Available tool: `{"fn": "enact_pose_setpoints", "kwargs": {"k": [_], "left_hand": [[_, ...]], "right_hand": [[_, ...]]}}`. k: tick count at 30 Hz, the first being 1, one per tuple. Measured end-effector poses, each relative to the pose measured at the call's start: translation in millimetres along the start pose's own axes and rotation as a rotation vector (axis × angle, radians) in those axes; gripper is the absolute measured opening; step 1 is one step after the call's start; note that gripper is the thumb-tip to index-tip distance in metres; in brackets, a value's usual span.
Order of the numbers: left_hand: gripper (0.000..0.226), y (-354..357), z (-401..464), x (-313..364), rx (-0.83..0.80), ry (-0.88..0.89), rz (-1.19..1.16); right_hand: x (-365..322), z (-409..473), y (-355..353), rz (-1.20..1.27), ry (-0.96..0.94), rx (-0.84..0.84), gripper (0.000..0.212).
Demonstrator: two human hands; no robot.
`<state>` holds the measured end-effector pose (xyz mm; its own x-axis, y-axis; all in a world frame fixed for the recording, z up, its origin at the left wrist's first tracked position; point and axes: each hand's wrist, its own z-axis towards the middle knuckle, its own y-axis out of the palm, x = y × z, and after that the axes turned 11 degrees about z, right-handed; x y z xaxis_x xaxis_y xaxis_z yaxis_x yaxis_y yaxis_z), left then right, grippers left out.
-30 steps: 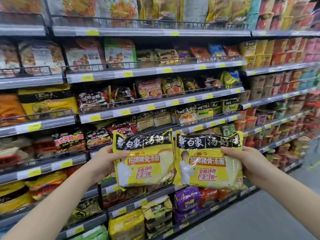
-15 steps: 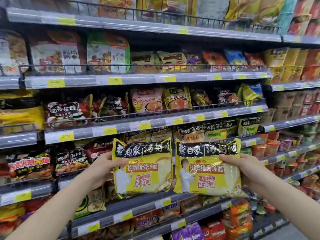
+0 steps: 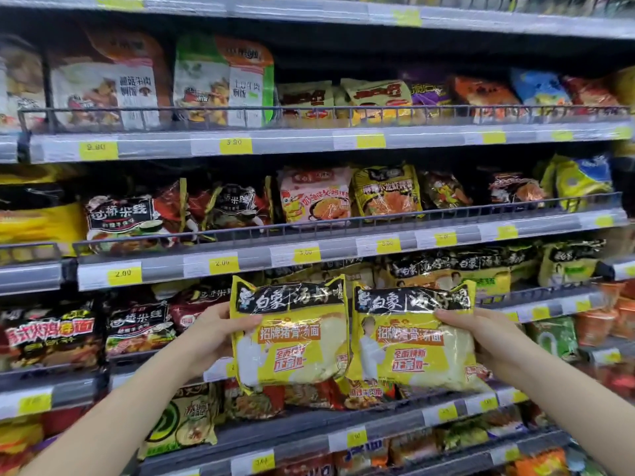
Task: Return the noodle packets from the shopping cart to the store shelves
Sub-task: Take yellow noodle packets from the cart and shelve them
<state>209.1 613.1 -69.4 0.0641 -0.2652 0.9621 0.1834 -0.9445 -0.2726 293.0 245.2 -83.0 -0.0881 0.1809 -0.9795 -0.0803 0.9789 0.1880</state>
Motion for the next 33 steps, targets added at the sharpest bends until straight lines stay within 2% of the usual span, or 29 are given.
{"fn": "enact_pose_setpoints", "kwargs": {"k": [3,7,10,16,20,24,25,26,29,31,33], "left_hand": [[0.034,3.0,19.4,-17.5,0.013,0.012,-0.003],[0.020,4.8,43.9,-41.1,0.089,0.046,0.026],[0.015,1.7,58.4,-53.9,0.148,0.094,0.062],[0.010,-10.2,71.2,-63.7,0.236,0.132,0.029],[0.016,-20.0,71.4,-64.4,0.244,0.140,0.051],[0.061,-31.9,75.3,-59.6,0.236,0.147,0.094],[0.068,-34.0,77.5,-59.1,0.227,0.153,0.099],[0.068,-35.5,80.4,-59.2,0.215,0.165,0.093],[0.061,-34.0,87.7,-57.9,0.197,0.199,0.056],[0.059,-31.3,92.4,-57.8,0.201,0.202,0.049],[0.040,-28.3,95.8,-57.2,0.209,0.204,0.039]], "right_hand": [[17.4,24.8,5.7,0.010,0.002,-0.032,0.043],[40.9,66.1,11.4,0.021,-0.036,-0.002,0.053],[43.5,94.8,19.7,0.054,-0.106,-0.005,0.037],[33.8,154.6,52.6,0.112,-0.219,0.121,0.022],[34.8,191.2,88.4,-0.028,-0.332,0.203,0.040],[37.0,222.8,114.0,-0.161,-0.339,0.238,0.025],[37.5,231.5,118.3,-0.158,-0.321,0.225,0.034],[37.6,239.2,122.8,-0.168,-0.314,0.206,0.043],[38.4,245.1,131.3,-0.339,-0.311,0.186,0.049],[40.1,249.8,131.1,-0.348,-0.299,0.201,0.047],[43.8,254.5,128.7,-0.390,-0.305,0.229,0.039]]}}
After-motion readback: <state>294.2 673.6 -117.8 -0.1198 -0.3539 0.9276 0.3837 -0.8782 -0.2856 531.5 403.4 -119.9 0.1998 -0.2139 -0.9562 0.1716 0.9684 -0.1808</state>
